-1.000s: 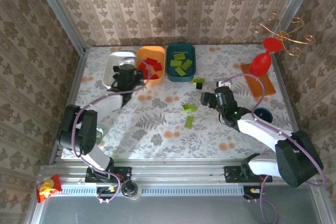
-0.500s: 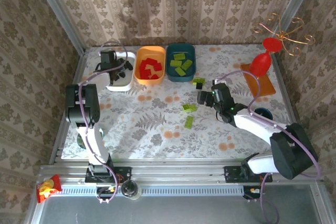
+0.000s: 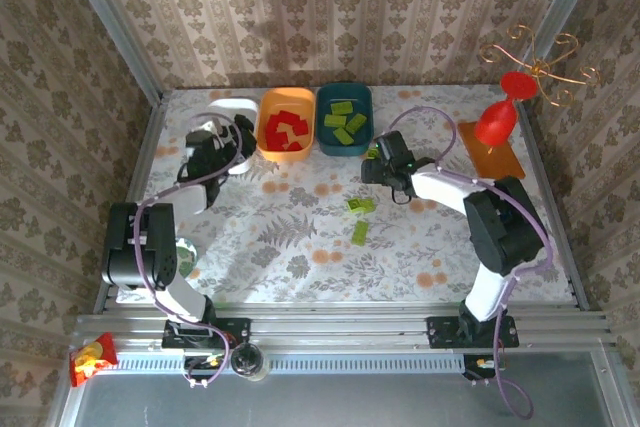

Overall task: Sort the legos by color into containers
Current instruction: Move the lego to the center of the table.

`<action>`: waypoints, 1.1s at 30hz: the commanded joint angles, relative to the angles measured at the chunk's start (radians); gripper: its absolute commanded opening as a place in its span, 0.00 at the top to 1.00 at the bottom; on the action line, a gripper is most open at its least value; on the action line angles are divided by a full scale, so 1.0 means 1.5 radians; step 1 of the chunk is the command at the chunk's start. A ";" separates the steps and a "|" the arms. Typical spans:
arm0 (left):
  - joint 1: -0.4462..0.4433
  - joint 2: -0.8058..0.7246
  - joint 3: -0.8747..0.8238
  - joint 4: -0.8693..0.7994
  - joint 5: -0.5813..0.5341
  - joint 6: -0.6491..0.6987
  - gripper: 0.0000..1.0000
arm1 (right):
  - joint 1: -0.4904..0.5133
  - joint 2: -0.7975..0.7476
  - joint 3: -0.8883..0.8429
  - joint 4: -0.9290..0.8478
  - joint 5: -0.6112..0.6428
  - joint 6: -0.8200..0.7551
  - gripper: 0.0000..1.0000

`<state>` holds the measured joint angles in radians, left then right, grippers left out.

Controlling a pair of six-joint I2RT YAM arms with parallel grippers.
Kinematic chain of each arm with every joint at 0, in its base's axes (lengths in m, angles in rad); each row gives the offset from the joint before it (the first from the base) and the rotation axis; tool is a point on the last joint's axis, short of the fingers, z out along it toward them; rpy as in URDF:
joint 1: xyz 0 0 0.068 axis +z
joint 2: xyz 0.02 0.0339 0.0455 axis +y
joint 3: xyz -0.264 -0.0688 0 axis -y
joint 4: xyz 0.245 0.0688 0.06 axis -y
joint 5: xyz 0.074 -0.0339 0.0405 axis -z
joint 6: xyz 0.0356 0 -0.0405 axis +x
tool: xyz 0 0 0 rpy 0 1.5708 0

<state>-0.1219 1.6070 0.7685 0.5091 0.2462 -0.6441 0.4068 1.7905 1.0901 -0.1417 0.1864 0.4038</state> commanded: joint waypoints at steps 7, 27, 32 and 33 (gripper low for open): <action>-0.068 -0.004 -0.096 0.146 0.038 -0.078 0.26 | -0.032 0.126 0.124 -0.085 -0.042 -0.011 0.32; -0.126 -0.056 -0.106 0.030 -0.003 -0.004 0.27 | -0.043 0.173 0.168 -0.059 -0.125 -0.024 0.65; -0.135 -0.073 -0.122 -0.001 -0.024 0.022 0.25 | 0.010 0.115 0.105 0.000 -0.171 0.006 0.65; -0.134 -0.076 -0.130 -0.003 -0.029 0.025 0.25 | 0.026 0.111 0.100 0.010 -0.180 0.012 0.65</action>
<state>-0.3218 1.5166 0.6014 0.5560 0.2352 -0.6548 0.3794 2.0029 1.2671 -0.1783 0.0074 0.3874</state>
